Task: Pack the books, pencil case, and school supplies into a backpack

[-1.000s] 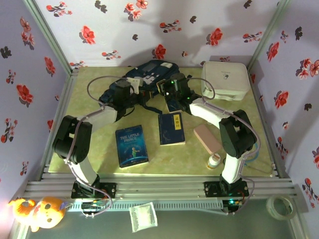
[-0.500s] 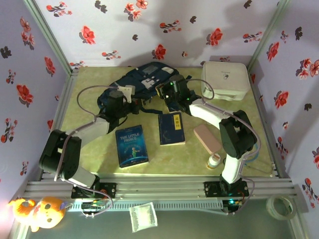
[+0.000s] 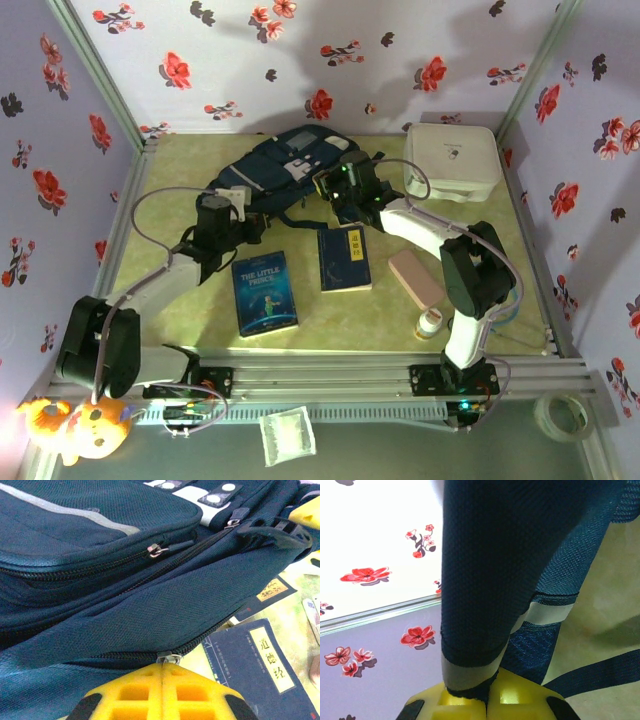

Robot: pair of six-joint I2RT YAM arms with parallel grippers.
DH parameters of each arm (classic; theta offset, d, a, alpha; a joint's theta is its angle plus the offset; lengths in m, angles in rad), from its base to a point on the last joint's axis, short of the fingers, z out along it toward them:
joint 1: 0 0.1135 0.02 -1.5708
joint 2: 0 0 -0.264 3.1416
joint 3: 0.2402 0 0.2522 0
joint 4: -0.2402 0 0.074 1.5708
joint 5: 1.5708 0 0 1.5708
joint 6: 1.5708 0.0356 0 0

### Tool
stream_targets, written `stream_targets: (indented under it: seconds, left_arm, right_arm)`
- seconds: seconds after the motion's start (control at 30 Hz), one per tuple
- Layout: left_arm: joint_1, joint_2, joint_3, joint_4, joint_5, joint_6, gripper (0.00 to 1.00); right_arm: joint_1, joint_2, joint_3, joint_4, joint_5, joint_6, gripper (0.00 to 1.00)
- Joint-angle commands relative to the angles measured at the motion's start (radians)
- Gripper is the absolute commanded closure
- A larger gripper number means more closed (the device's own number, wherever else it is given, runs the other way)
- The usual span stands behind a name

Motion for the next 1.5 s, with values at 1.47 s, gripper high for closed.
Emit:
stream_targets:
  seconds: [1.47]
  left_arm:
    - [0.072, -0.032, 0.036, -0.316, -0.130, 0.092, 1.00]
  right_arm:
    - [-0.020, -0.047, 0.007, 0.014, 0.008, -0.067, 1.00]
